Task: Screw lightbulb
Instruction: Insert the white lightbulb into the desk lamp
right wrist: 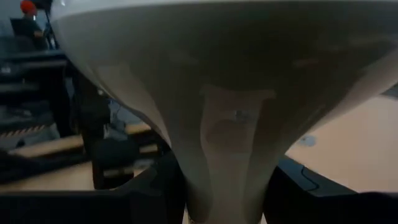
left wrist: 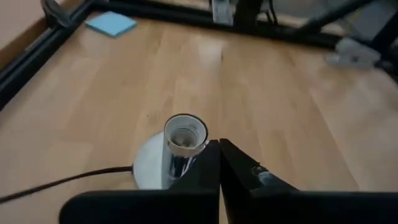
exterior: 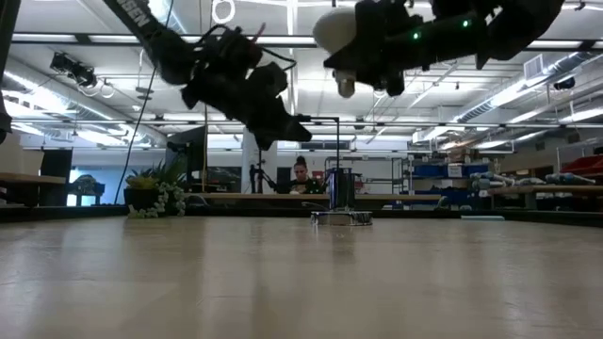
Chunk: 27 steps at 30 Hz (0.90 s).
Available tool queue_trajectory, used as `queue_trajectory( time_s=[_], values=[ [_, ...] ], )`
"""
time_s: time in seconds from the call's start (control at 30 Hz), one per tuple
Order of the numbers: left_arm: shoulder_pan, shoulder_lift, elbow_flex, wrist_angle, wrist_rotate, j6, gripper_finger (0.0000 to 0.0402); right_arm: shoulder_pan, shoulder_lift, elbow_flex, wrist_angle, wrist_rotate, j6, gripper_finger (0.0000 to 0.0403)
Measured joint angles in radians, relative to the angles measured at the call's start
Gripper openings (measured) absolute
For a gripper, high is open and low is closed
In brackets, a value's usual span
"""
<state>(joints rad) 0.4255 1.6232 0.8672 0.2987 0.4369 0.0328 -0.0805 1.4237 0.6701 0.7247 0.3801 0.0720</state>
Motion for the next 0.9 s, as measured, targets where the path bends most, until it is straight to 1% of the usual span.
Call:
queue_trajectory(
  time_s=[0.13, 0.2, 0.27, 0.43, 0.63, 0.7, 0.77, 0.9],
  values=[
    [0.0, 0.0, -0.131, 0.269, -0.007, -0.085, 0.0008, -0.007, 0.076, 0.0, 0.024, -0.029, 0.01, 0.0165],
    [0.0, 0.0, -0.175, 0.354, -0.011, -0.113, 0.0005, -0.012, 0.114, 0.0, 0.064, -0.045, 0.02, 0.0165],
    [0.0, 0.0, -0.207, 0.405, -0.011, -0.134, 0.0003, -0.016, 0.153, 0.0, 0.098, -0.047, 0.022, 0.0164],
    [-0.005, 0.0, -0.235, 0.42, -0.019, -0.142, 0.0002, -0.032, 0.225, -0.022, 0.215, -0.053, 0.022, 0.0164],
    [-0.014, 0.0, -0.235, 0.418, -0.02, -0.135, 0.0001, -0.062, 0.288, -0.169, 0.517, -0.035, 0.041, 0.0164],
    [-0.014, 0.0, -0.235, 0.425, -0.021, -0.127, 0.0001, -0.072, 0.313, -0.196, 0.585, -0.03, 0.053, 0.0164],
    [-0.014, 0.0, -0.235, 0.431, -0.028, -0.123, 0.0001, -0.078, 0.346, -0.2, 0.633, -0.03, 0.056, 0.0164],
    [-0.014, 0.0, -0.235, 0.436, -0.056, -0.123, 0.0001, -0.088, 0.41, -0.178, 0.647, -0.031, 0.045, 0.0164]
  ],
)
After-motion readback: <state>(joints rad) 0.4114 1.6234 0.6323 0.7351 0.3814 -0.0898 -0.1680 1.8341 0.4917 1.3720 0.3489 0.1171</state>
